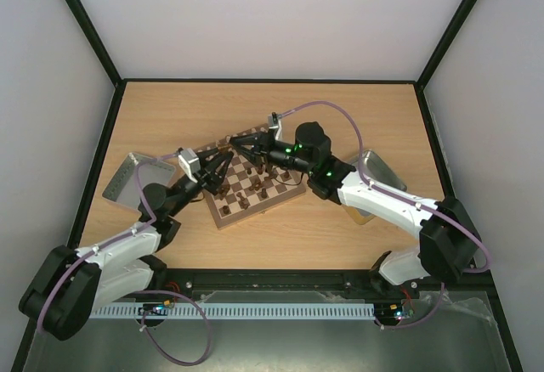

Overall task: Set up the chess pieces on the board
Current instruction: Pick up the chess piece from the chessboard.

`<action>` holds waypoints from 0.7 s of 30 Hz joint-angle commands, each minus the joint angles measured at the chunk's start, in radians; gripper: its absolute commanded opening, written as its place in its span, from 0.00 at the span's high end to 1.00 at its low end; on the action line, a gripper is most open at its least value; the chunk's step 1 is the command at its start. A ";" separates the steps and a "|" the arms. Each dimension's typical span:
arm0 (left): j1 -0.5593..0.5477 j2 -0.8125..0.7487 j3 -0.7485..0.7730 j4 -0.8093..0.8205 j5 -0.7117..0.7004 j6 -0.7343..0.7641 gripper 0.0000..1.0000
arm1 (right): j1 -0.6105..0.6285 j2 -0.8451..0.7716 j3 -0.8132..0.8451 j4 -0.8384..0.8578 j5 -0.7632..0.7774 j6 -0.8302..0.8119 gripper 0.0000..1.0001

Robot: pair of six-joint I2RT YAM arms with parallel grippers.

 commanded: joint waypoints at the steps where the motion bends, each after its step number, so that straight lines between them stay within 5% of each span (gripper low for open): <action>1: -0.004 0.002 0.026 0.004 0.012 0.041 0.77 | 0.001 -0.027 -0.011 0.034 -0.005 0.005 0.91; 5: -0.003 -0.004 0.031 -0.022 0.006 0.052 0.91 | 0.002 -0.028 -0.010 0.014 0.011 -0.010 0.91; 12: -0.004 -0.057 0.049 -0.190 -0.118 -0.004 0.95 | 0.001 -0.040 0.043 -0.169 0.158 -0.189 0.92; 21: -0.004 -0.200 0.283 -1.082 -0.530 -0.249 0.97 | 0.001 -0.045 0.116 -0.578 0.572 -0.670 0.92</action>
